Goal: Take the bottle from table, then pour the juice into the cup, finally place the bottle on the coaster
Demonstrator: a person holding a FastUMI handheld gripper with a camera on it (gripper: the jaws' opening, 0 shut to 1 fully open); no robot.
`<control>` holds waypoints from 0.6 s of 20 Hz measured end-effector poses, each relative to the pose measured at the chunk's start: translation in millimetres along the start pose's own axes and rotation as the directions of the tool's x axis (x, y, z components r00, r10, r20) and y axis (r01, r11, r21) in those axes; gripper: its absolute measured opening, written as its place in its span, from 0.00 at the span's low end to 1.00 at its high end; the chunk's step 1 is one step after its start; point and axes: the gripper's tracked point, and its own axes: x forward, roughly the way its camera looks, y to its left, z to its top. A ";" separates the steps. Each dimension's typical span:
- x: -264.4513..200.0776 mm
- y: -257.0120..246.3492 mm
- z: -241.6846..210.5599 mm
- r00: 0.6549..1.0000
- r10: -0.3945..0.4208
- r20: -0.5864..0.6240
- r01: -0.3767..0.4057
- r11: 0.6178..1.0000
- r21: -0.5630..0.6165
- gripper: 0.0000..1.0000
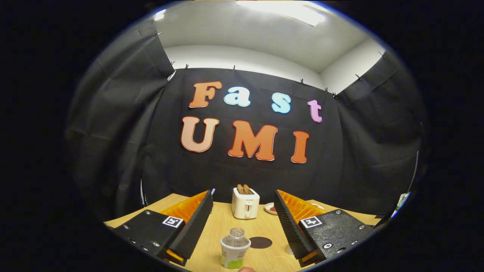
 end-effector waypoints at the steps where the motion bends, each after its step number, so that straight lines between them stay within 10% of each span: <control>1: -2.0 -0.7 -10.6 1.000 -0.011 -0.014 0.011 1.000 0.016 0.96; 12: -1.5 13.1 -119.9 0.983 0.036 -0.180 -0.014 0.992 0.122 0.96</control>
